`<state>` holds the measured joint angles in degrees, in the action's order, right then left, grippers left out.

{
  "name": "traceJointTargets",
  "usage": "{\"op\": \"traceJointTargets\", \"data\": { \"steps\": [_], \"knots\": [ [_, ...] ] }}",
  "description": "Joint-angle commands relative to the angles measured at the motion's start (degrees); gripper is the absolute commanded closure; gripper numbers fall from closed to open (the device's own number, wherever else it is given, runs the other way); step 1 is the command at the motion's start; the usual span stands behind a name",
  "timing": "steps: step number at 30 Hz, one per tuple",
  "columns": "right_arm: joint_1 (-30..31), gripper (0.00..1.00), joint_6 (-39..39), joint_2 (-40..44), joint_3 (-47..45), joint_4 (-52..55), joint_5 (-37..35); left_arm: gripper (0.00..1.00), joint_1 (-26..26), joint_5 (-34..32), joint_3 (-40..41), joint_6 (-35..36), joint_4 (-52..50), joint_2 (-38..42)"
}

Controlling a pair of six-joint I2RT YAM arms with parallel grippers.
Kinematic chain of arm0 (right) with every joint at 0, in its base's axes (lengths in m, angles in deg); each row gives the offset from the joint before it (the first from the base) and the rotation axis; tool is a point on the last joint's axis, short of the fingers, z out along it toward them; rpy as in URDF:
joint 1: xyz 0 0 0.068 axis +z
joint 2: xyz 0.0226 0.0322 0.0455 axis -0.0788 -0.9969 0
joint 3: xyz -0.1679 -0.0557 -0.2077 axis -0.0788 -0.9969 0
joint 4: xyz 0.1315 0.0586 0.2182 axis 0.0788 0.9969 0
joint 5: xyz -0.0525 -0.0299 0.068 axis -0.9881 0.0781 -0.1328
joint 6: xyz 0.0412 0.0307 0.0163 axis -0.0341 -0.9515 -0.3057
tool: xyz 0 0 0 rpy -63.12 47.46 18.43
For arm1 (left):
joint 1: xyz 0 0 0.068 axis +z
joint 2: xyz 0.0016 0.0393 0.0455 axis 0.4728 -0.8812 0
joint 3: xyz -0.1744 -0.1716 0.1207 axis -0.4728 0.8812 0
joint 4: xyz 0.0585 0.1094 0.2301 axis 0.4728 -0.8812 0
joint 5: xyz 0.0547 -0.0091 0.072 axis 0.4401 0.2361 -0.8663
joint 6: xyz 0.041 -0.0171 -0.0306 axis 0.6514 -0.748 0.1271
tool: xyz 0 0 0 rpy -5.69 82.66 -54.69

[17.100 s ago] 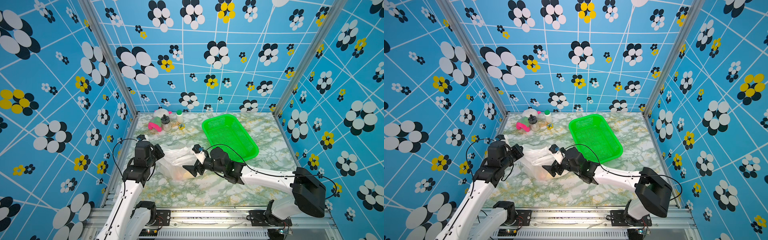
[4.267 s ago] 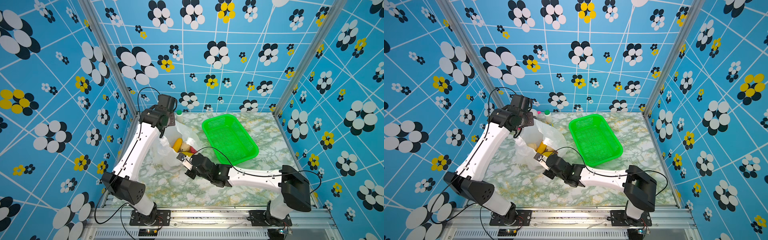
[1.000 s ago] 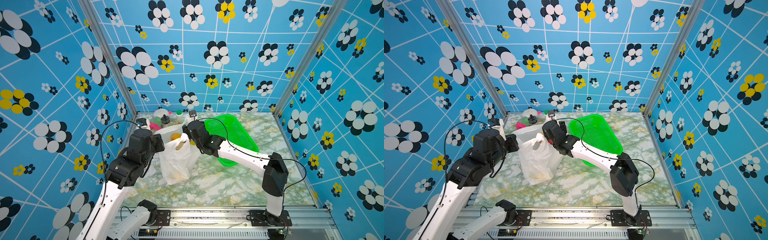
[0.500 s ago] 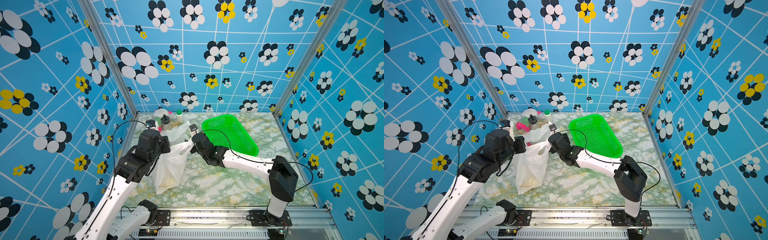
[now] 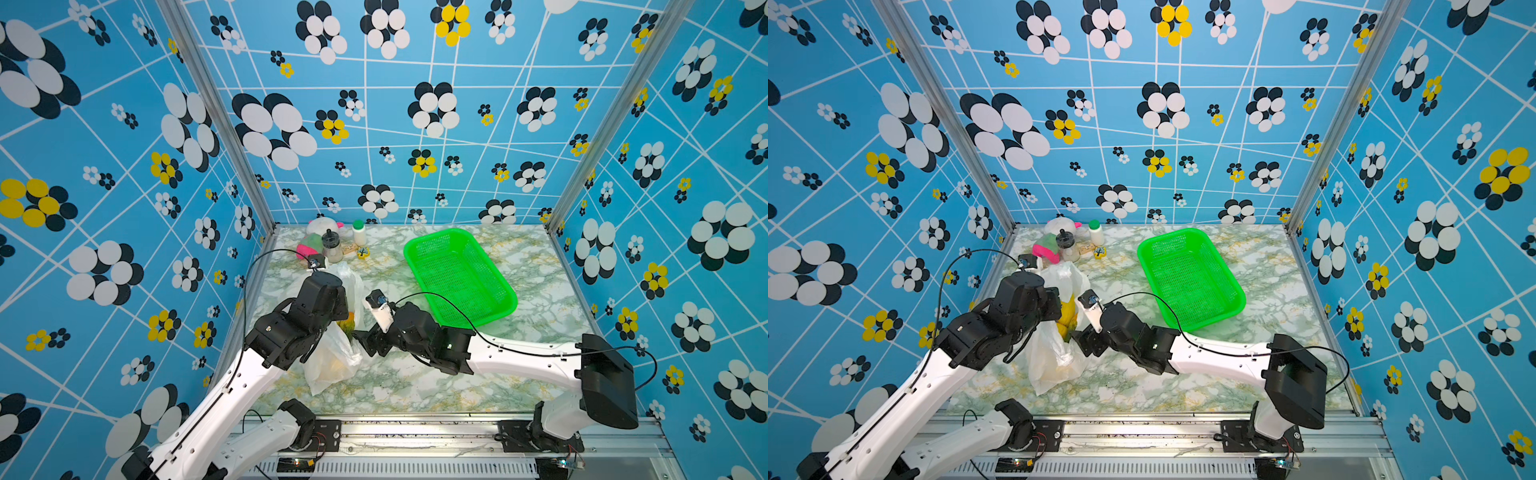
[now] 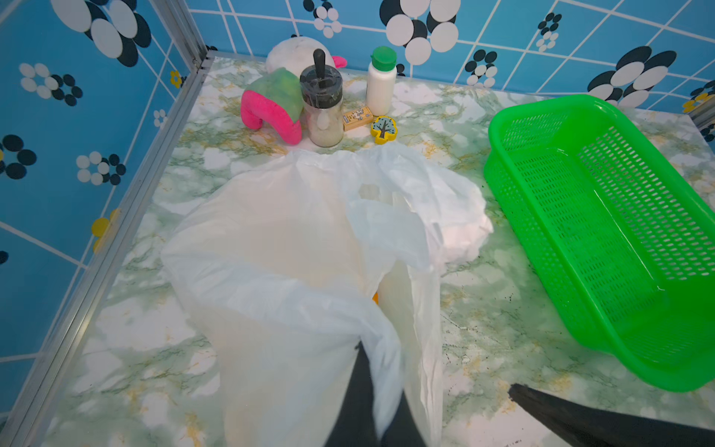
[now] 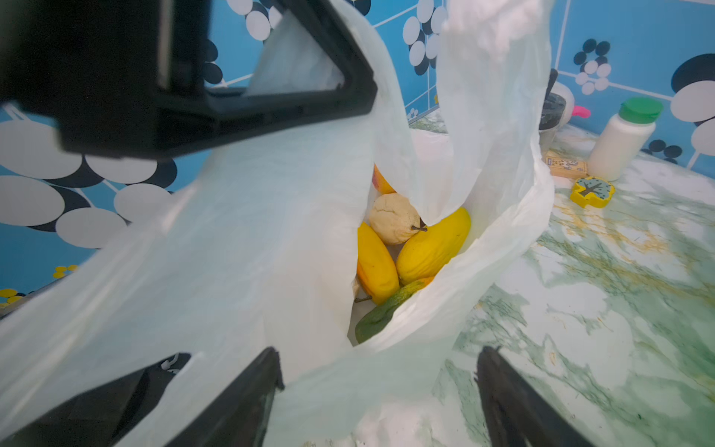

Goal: Untie the knot of the plastic bag and take out the fruit
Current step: Pick up the plastic bag from the middle-left of the table.

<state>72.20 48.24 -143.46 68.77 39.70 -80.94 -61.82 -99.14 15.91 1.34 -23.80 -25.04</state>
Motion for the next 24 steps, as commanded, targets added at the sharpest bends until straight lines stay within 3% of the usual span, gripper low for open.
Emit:
{"op": "traceJointTargets", "data": {
  "steps": [1,6,11,16,24],
  "knots": [
    [-1.76,0.16,-2.34,-1.04,2.21,2.8,-1.79,1.0,-1.09,-3.04,-0.24,-1.28,-2.96,2.39],
    [-8.61,0.04,-10.0,-2.65,6.6,5.59,-2.08,1.0,-2.33,-4.44,1.28,-2.16,-4.6,4.58],
    [-11.7,0.02,-13.56,-13.68,18.75,10.41,3.5,1.0,-2.34,-5.08,3.06,-2.45,-4.89,5.27],
    [-13.23,0.01,-14.59,-23.29,30.12,16.58,1.87,1.0,-2.34,-5.39,2.66,-2.57,-5.08,4.81],
    [-13.47,0.04,-14.81,-21.56,23.39,11.84,4.21,1.0,-2.34,-6.5,1.5,-2.36,-5.44,4.25]
  ]
}}
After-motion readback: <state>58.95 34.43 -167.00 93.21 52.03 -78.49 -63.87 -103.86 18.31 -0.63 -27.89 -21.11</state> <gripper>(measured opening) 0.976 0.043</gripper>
